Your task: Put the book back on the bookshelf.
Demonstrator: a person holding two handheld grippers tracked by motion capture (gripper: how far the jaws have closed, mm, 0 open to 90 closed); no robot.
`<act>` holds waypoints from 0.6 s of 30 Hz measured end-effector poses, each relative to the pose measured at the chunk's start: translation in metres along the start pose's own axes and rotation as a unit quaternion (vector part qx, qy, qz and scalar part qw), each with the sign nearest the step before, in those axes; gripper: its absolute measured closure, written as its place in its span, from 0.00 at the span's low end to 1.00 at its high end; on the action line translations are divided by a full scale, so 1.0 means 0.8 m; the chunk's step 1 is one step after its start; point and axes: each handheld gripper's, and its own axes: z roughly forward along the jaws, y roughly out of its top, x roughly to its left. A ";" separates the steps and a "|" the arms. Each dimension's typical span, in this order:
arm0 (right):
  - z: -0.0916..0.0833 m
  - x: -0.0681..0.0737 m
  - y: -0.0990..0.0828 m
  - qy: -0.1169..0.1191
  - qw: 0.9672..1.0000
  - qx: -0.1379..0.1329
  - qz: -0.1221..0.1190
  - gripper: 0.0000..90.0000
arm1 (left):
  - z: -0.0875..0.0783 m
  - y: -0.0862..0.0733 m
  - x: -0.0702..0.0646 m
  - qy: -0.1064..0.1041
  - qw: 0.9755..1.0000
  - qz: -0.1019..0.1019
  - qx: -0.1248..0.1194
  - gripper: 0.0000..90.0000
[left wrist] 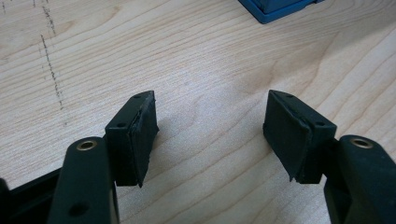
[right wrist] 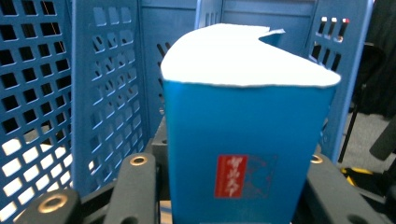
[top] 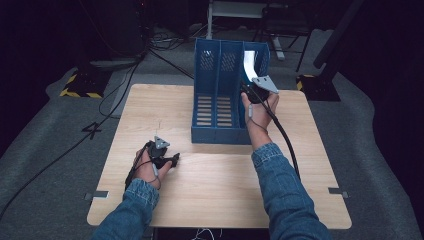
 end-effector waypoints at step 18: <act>0.013 0.003 -0.002 -0.016 0.999 0.013 0.029 0.67 | -0.002 -0.002 -0.001 -0.001 1.000 0.000 0.002 0.39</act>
